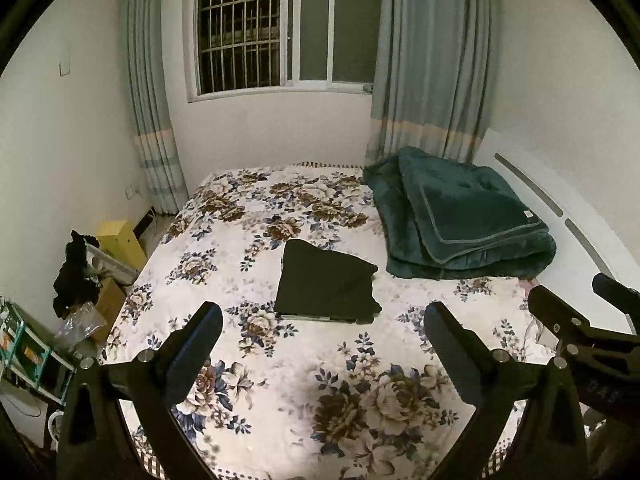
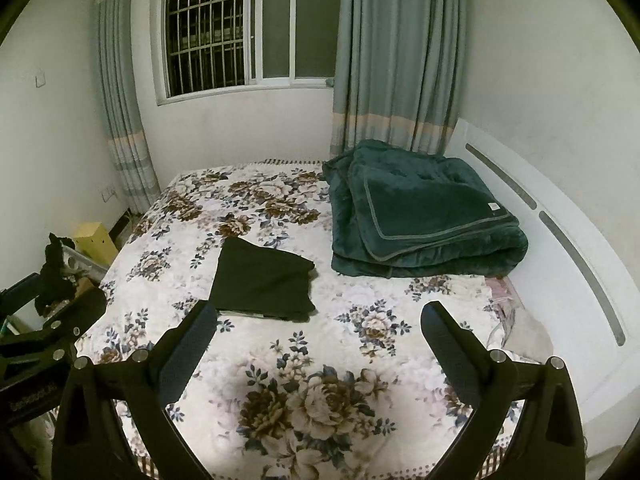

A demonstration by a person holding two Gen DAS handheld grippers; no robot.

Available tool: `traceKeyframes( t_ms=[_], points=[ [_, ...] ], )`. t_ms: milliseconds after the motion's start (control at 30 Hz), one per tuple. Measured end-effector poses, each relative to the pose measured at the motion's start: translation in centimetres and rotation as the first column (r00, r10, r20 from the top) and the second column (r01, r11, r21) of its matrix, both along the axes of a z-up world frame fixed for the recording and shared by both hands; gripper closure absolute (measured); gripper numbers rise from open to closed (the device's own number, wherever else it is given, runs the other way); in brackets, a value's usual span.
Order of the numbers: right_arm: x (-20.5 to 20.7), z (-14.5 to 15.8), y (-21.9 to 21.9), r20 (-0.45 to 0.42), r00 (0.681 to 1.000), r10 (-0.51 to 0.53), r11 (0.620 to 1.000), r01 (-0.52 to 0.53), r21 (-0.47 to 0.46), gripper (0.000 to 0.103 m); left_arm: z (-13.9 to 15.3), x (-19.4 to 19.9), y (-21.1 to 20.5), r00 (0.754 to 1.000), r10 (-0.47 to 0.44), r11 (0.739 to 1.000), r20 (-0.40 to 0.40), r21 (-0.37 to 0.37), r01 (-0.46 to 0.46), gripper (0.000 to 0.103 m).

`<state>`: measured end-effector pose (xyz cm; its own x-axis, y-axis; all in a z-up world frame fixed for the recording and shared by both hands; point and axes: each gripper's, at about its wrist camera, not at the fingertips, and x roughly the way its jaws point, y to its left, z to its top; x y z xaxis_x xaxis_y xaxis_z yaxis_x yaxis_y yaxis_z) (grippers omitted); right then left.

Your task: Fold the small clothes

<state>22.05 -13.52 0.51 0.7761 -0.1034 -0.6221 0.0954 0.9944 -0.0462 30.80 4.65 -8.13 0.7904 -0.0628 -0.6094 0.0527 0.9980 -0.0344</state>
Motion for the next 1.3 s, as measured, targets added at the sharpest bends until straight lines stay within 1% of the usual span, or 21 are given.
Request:
traceKeyframes(
  t_ms=[300,533,1300],
  points=[
    [-0.9,1.3,-0.4,0.018,1.0,0.006,1.0,-0.006,0.001,0.0,0.6,-1.0,-0.1,1.0,0.023,1.0,0.019,0.009,-0.023,0.0],
    [-0.5,2.3,-0.8,0.027,0.999,0.023,1.0,-0.023,0.001,0.0,0.9,-1.4,0.2,0.999,0.043,0.999,0.02,0.01,-0.043,0.0],
    [-0.3,2.0,-0.6,0.018,0.999,0.034,0.999,-0.034,0.013,0.0,1.3,-1.4,-0.1,0.998,0.047,0.999,0.035,0.008,-0.047,0.0]
  ],
)
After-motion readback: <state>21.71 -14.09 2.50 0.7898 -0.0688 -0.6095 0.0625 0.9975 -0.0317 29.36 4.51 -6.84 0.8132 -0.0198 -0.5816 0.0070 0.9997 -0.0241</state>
